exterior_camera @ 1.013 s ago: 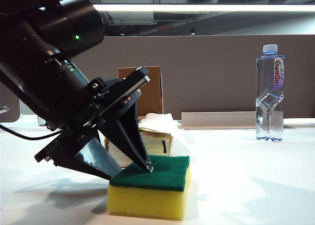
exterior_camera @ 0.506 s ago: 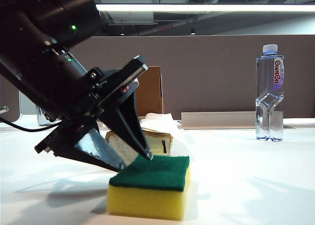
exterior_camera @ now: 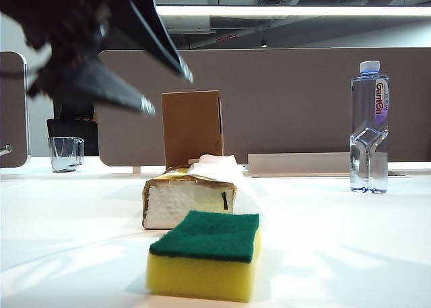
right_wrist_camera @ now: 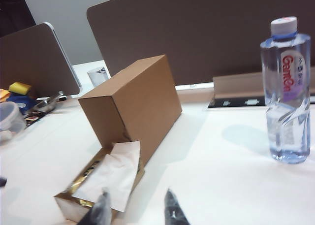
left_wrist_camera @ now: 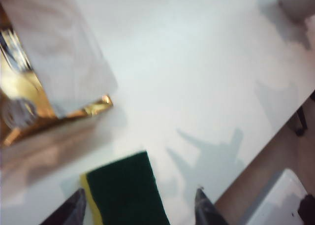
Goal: Move the sponge from left to right to wipe the table, avoiding obstacles on the table, and finally reaching the bottle of mineral water.
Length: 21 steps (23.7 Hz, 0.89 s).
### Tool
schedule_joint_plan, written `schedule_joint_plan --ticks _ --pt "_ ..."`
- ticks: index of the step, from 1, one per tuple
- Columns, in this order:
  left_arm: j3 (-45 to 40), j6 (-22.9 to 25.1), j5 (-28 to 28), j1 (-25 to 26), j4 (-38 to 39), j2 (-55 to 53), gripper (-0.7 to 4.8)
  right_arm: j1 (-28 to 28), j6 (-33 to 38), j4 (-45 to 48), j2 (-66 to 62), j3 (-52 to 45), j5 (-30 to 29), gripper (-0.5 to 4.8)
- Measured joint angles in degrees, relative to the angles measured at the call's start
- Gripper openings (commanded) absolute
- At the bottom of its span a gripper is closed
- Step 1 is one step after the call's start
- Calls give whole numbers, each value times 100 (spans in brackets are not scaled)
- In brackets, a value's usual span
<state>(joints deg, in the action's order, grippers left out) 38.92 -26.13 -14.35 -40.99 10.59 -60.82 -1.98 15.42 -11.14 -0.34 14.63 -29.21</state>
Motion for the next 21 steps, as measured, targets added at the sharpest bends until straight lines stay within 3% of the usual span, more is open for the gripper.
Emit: schedule_joint_plan --ticks 3,9,17,21 --pt "4 223 501 0 160 568 345 0 81 -387 -170 376 -20 154" --pt "7 723 1388 0 219 1512 346 0 184 -1025 -1132 1080 -179 203" --pt "4 1014 2280 0 481 2177 346 9 431 -1392 -1843 1703 -518 218" --pt "4 1379 2889 0 612 2844 346 413 448 -1858 -2332 2035 -533 235"
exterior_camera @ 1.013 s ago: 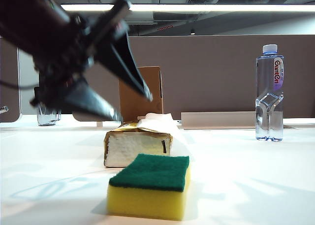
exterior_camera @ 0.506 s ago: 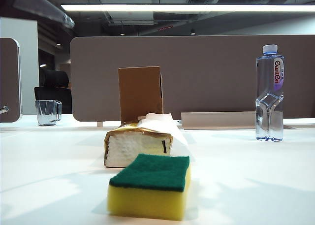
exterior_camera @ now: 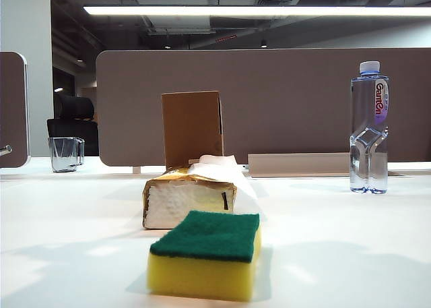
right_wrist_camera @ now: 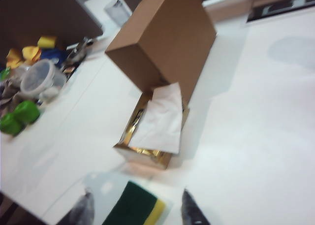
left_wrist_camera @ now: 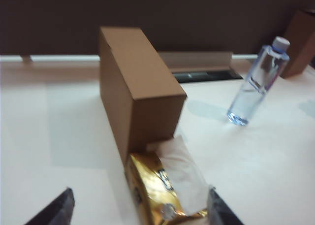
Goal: Move the sponge from left to right to wipe the table, avoiding obstacles on the table, and finally reaching the bottle of mineral water.
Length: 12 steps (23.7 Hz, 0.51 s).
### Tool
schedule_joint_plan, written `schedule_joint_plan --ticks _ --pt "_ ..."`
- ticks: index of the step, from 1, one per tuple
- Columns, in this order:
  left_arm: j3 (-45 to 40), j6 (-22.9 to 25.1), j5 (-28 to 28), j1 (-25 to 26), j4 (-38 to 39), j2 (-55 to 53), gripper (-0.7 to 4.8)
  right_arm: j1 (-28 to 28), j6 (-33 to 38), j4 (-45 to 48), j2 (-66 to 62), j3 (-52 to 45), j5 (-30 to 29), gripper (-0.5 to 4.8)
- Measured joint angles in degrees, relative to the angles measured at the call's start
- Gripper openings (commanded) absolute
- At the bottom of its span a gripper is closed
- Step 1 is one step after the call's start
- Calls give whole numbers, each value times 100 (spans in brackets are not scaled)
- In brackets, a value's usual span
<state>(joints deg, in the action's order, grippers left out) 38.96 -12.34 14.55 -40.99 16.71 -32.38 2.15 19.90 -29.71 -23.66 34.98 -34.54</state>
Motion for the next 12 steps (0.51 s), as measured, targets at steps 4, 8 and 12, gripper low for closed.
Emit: schedule_joint_plan --ticks 4,8,12 --pt "0 719 262 0 520 468 346 664 28 -181 -304 46 42 235" --pt "0 1174 271 0 1062 693 345 1178 192 -188 -490 46 356 246" --pt "0 1493 479 2 1154 776 345 1423 264 -77 -774 46 494 256"
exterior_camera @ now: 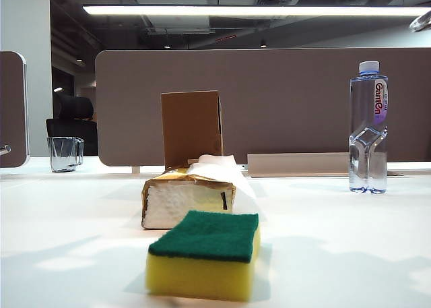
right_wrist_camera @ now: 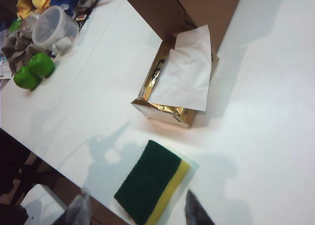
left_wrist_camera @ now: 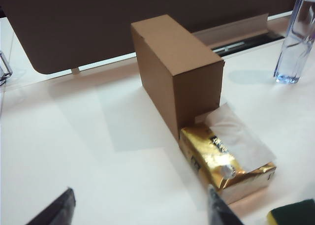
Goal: Move the sponge from left to right to wipe the table, avoiding obstacles on the table, and finally reaching the bottle of mineral water.
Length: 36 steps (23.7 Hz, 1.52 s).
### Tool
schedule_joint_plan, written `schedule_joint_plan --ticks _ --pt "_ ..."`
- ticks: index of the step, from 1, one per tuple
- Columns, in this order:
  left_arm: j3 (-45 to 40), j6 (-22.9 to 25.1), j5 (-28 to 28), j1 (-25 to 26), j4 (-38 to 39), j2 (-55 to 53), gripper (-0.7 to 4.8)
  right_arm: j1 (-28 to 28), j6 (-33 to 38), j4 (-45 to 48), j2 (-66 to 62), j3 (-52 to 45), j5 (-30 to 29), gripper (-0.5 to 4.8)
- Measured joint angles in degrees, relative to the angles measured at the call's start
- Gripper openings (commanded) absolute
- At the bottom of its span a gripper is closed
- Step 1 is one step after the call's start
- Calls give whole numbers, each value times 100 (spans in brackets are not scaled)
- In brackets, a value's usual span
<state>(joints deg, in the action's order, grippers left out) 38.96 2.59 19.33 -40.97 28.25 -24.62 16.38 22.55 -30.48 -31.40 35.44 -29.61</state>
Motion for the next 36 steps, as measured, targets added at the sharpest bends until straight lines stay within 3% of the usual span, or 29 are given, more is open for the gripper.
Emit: schedule_joint_plan --ticks 5,12,19,23,25,36 --pt "-2 133 179 184 389 162 344 98 24 131 -428 0 4 258" --pt "-2 190 11 1211 787 562 344 542 186 448 -970 -2 44 267" --pt "-2 188 -33 1235 1025 568 341 1534 592 684 -1668 0 540 314" --pt "-2 188 -92 1235 1056 570 341 1740 839 791 -2087 -2 678 339" --pt "-2 188 -118 1235 1108 570 341 1816 975 804 -2339 -2 710 380" --pt "-2 170 -201 1235 1161 570 341 2699 1550 1373 -3709 -2 1169 382"
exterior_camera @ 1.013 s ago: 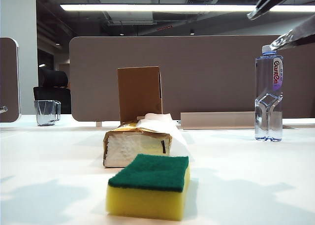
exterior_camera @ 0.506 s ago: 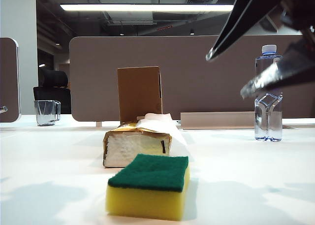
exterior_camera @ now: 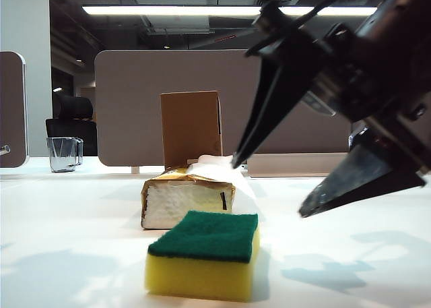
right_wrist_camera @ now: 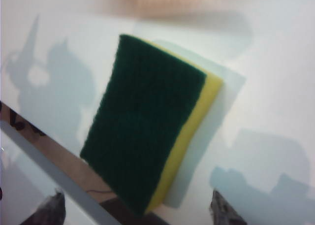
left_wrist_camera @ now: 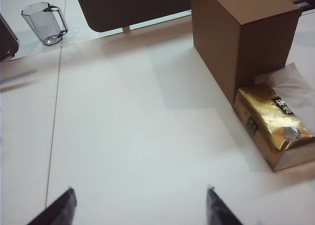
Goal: Move the sponge from left to right to wipe the table, avoiding obstacles on the table, and finally reaching the bottle of mineral water.
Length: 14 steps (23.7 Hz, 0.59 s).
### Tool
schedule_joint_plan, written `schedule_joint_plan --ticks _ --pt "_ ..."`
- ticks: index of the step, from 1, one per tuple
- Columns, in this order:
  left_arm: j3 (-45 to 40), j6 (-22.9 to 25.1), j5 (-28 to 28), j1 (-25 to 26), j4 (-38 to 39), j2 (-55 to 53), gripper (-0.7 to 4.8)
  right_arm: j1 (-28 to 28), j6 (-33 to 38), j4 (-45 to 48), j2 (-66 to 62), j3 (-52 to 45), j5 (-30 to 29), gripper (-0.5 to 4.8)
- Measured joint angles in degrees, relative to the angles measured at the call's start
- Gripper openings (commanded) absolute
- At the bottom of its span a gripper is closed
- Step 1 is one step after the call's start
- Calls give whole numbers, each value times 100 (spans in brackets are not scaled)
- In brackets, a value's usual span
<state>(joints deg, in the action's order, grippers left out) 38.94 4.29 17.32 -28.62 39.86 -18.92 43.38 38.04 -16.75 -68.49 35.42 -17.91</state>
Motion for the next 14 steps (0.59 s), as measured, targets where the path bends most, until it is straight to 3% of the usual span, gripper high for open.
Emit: schedule_joint_plan --ticks 8,14 --pt "0 -4 -39 0 0 33 341 39 304 551 -490 2 122 382" --pt "0 -4 -42 0 0 37 341 444 529 769 -844 2 496 377"
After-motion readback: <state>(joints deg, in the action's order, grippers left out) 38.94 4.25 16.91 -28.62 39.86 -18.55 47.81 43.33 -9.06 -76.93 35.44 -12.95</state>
